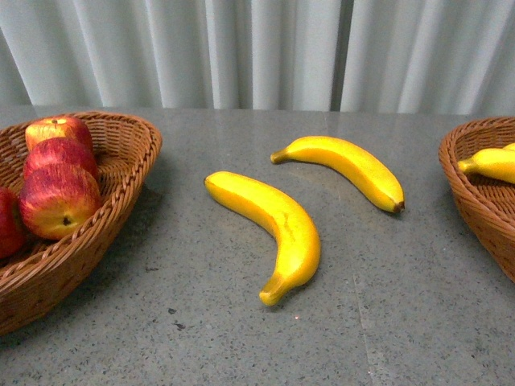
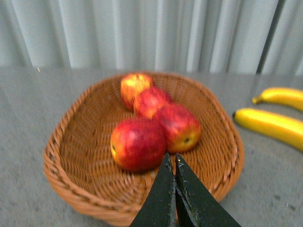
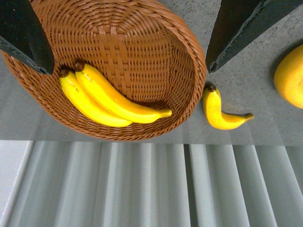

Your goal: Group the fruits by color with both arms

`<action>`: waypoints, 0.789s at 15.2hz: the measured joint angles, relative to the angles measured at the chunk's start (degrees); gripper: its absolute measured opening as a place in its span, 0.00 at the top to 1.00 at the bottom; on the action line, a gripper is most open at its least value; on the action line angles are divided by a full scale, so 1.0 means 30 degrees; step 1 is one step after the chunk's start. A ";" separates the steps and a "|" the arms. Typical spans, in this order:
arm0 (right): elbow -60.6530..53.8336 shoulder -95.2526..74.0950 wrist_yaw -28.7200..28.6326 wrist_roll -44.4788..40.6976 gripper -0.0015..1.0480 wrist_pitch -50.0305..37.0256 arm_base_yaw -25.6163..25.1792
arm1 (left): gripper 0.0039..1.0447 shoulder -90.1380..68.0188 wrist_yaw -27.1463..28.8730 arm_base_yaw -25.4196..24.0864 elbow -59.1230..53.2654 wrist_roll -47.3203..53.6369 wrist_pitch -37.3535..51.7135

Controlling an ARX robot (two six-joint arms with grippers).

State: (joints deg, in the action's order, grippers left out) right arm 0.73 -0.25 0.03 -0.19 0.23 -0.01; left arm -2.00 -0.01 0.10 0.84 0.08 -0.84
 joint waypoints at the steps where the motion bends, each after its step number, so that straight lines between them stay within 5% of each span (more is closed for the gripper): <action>1: 0.0000 0.0000 -0.0007 -0.0007 0.06 0.0000 0.0000 | 0.99 0.0546 0.0007 0.0000 0.0044 0.0000 0.0590; 6: 0.0000 0.0000 -0.0007 -0.0007 0.06 0.0000 0.0000 | 0.95 0.0546 0.0015 0.0007 0.0000 -0.0015 0.0204; 12: 0.0000 0.0000 -0.0007 -0.0007 0.06 0.0000 0.0000 | 0.26 0.0546 0.0007 0.0000 0.0000 -0.0015 0.0204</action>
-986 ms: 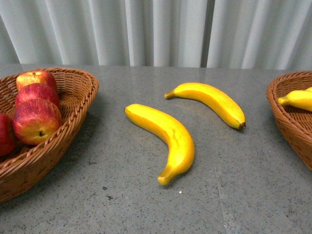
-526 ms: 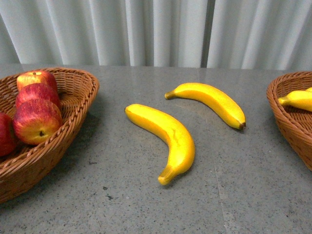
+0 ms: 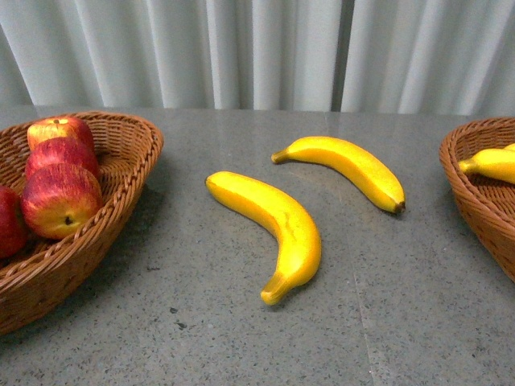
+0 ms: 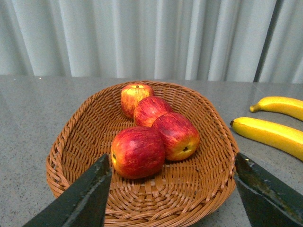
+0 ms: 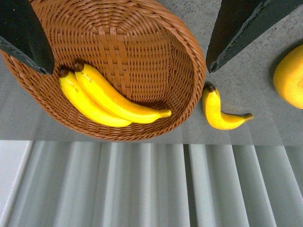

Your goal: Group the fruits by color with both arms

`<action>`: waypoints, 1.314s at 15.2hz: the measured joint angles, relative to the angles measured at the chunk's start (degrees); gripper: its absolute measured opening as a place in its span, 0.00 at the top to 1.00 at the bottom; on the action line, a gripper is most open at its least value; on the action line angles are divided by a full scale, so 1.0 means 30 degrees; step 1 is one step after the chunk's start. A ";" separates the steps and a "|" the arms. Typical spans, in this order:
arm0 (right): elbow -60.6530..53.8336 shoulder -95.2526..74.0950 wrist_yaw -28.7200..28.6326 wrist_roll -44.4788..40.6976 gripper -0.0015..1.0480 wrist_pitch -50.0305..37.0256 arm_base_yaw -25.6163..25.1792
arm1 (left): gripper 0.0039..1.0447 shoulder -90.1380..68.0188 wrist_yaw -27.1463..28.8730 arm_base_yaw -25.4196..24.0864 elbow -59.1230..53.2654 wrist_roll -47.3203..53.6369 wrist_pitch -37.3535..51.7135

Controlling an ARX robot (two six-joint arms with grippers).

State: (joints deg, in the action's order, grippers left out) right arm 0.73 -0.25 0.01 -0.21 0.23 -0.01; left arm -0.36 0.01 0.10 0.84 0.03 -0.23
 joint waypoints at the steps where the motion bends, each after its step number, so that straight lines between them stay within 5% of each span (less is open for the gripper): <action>1: 0.0000 0.0000 0.0000 0.0000 0.06 0.0000 0.0000 | 0.07 0.0000 0.0000 0.0000 0.0000 0.0000 0.0000; 3: 0.0000 0.0000 0.0000 0.0000 0.06 0.0015 0.0000 | 0.06 0.0000 0.0000 0.0000 0.0000 0.0000 0.0000; 5: 0.0036 -0.1974 -0.1923 0.3220 0.06 -0.1362 -0.0933 | 0.06 0.0000 0.0000 0.0000 0.0000 0.0000 0.0000; 8: 0.1078 -0.9245 -0.2135 0.5209 0.06 -0.8575 -0.0721 | 0.06 0.0000 0.0000 0.0000 0.0000 0.0000 0.0000; 11: 0.5632 -1.8673 -0.1064 0.5056 0.06 -1.4987 0.1661 | 0.06 0.0000 0.0007 0.0000 0.0000 0.0000 0.0000; 16: 1.7223 -2.9937 0.0197 0.3169 0.06 -1.1300 0.5792 | 0.06 0.0000 0.0007 0.0000 0.0000 0.0000 0.0000; 20: 2.4691 -3.4396 0.0131 0.1778 0.06 -0.7118 0.7271 | 0.06 0.0000 0.0007 0.0000 0.0000 0.0000 -0.0007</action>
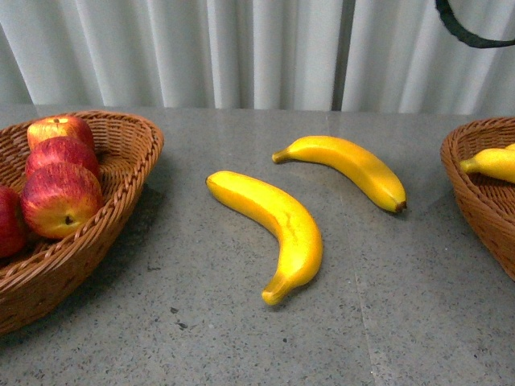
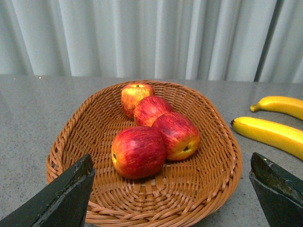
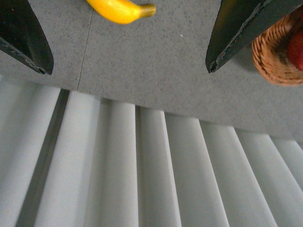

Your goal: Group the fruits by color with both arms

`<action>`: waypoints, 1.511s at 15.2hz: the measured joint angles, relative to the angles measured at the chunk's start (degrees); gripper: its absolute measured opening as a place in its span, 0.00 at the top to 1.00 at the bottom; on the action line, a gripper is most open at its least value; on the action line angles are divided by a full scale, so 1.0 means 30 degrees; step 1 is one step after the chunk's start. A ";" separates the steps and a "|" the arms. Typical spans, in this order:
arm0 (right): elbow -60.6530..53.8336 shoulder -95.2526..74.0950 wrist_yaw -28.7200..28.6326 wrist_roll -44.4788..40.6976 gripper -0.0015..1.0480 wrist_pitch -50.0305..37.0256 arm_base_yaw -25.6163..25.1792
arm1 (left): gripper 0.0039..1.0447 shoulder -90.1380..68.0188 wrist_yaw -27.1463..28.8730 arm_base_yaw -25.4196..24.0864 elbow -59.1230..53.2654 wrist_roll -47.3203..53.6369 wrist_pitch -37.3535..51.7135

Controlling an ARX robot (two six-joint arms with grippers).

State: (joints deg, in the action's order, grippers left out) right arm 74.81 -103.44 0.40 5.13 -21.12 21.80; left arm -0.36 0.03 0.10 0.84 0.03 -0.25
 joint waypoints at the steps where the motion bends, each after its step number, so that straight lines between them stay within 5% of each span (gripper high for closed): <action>1: 0.0889 -0.0852 -0.0131 -0.0342 0.06 0.0860 0.0007 | 0.06 0.0000 0.0000 0.0000 0.0000 0.0000 0.0007; 8: 0.5413 -0.5457 -0.2164 -0.4656 0.06 0.6761 -0.0597 | 0.06 0.0000 -0.0007 0.0000 0.0000 0.0000 0.0007; 12: 0.8073 -0.7766 -0.1501 -0.6397 0.06 1.1023 -0.1260 | 0.06 0.0000 -0.0007 0.0000 0.0000 0.0000 0.0007; 23: 0.9260 -0.9245 -0.0998 -0.7796 0.06 1.3719 -0.1734 | 0.06 0.0000 -0.0007 0.0000 0.0000 0.0000 0.0007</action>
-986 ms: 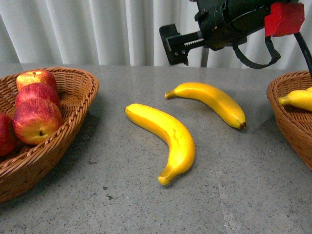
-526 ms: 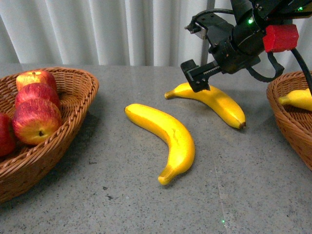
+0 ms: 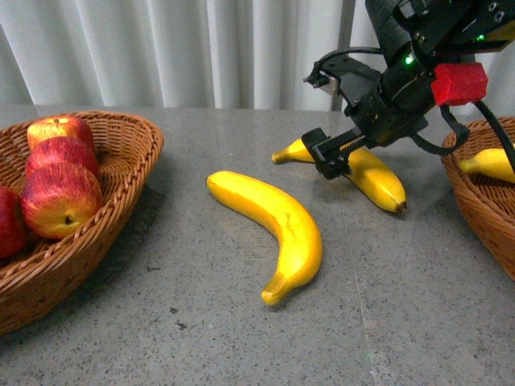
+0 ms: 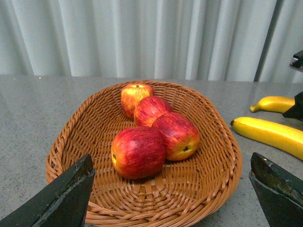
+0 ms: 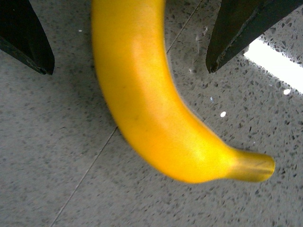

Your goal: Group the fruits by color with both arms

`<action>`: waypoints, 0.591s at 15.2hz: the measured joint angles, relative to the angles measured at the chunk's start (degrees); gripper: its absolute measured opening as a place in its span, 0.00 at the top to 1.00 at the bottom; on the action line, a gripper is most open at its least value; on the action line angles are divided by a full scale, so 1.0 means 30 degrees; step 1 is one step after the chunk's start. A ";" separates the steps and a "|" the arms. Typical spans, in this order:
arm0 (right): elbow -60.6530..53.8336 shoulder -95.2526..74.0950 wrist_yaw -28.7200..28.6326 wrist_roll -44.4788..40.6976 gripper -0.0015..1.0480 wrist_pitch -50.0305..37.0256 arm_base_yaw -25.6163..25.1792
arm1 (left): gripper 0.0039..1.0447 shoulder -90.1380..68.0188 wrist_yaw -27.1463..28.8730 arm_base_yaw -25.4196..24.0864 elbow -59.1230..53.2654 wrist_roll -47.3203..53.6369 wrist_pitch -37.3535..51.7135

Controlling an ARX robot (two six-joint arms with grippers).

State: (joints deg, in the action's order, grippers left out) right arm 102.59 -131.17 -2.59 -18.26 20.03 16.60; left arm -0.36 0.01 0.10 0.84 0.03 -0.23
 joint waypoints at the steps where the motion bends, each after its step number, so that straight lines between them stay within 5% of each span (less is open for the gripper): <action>1: -0.0182 -0.0095 -0.0066 -0.0153 0.06 -0.0029 0.0109 | 0.06 0.0000 0.0000 0.0000 0.0000 0.0000 0.0000; 6: -0.0277 -0.0095 -0.0168 -0.0291 0.54 -0.0532 0.0219 | 0.06 0.0000 0.0000 0.0000 0.0000 0.0000 0.0000; 9: -0.0430 0.0350 -0.1763 0.1552 0.67 -0.2113 0.0066 | 0.06 0.0000 0.0000 0.0000 0.0000 0.0007 -0.0007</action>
State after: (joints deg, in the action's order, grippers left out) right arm 101.30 -130.13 -7.88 -13.61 13.69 16.80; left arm -0.36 0.01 0.10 0.84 0.05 -0.25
